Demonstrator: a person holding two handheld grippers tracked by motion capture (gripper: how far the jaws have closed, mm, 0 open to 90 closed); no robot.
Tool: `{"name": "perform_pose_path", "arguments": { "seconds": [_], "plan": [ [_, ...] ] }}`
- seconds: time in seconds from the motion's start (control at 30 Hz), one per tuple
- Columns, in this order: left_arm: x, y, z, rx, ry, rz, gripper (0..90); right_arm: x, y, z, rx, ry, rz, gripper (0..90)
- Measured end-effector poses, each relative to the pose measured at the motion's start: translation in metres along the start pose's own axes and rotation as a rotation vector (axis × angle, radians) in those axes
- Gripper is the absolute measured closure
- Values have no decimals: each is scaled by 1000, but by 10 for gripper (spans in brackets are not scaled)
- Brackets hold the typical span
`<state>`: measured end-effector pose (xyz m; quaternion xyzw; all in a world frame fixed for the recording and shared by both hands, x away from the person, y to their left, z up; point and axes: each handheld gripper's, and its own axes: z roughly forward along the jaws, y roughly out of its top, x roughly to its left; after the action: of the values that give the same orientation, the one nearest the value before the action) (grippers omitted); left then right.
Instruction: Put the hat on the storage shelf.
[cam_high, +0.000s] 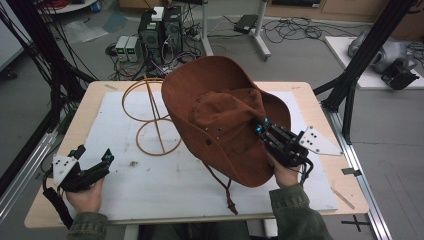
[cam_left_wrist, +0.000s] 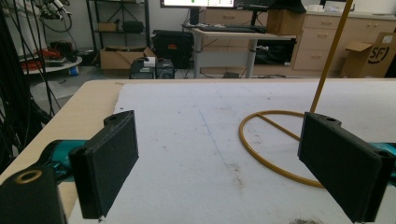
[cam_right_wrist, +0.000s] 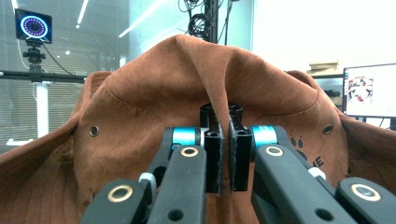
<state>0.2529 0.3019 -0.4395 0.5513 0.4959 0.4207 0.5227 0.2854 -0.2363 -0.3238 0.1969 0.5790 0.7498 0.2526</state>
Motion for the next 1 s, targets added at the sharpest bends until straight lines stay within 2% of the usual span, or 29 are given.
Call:
{"name": "perform_pose_path", "arguments": {
  "seconds": [0.3, 0.5, 0.73, 0.83, 1.0],
  "plan": [
    [-1, 0, 0, -3, -6, -5, 125, -4, 6, 20, -41, 2, 9, 875],
    [0, 0, 0, -6, -6, -10, 125, -6, 5, 35, -48, 9, 11, 875],
    [2, 0, 0, -8, -3, -18, 125, -7, 4, 57, -56, 16, 5, 873],
    [2, 0, 0, -10, -4, -18, 125, -8, 4, 72, -64, 25, 19, 873],
    [2, 0, 1, -6, -4, -19, 125, -8, 4, 86, -63, 29, 27, 873]
  ]
}}
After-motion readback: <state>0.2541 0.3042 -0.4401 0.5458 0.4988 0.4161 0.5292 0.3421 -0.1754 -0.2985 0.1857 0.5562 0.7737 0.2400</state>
